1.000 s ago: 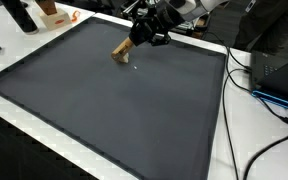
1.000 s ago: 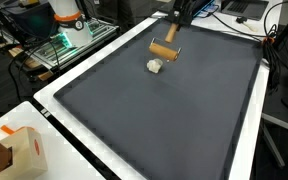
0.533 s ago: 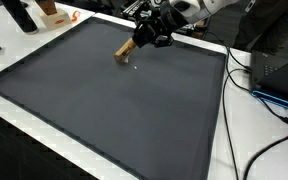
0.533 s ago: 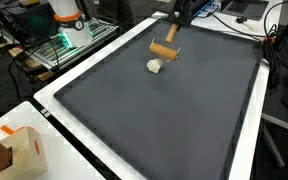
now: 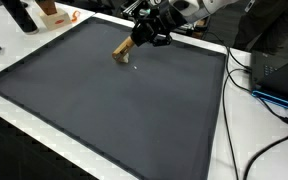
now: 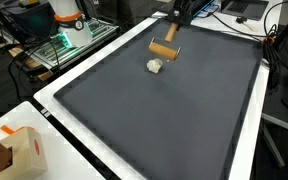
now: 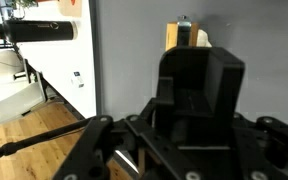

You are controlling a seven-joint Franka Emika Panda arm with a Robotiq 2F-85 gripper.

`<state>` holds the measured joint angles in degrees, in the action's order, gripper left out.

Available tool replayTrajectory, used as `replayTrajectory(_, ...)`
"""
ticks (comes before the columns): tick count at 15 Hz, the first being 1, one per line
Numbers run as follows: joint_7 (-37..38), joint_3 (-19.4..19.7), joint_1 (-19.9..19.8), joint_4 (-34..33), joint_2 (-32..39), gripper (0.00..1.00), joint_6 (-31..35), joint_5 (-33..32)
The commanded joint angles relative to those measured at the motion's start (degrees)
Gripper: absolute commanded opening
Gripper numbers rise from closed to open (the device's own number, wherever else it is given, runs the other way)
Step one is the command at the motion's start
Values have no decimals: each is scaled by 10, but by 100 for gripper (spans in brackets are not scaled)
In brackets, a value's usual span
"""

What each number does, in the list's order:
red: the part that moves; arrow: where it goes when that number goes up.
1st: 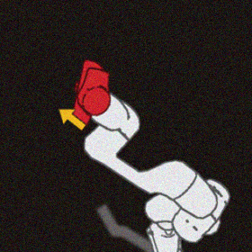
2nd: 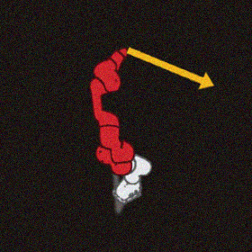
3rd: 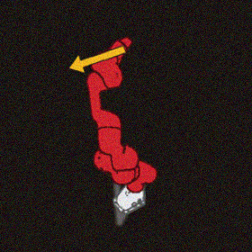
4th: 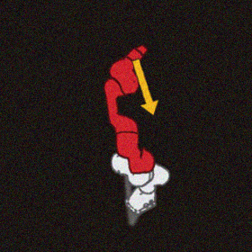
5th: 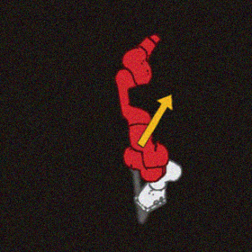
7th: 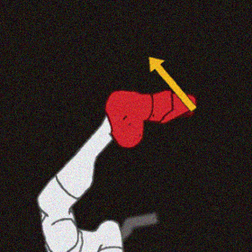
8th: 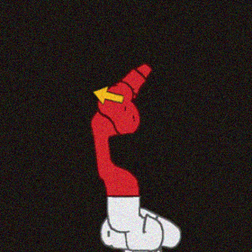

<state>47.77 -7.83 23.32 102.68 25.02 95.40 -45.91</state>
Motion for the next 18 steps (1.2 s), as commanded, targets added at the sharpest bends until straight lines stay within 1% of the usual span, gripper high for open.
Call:
replayTrajectory(1,14,-2,4,9,-13,24,-35,-20)
replayTrajectory(7,28,-4,1,8,-17,24,-80,-15)
replayTrajectory(11,39,-4,-2,7,-22,24,-97,-18)
replayTrajectory(18,42,-4,-14,5,-33,24,-96,-17)
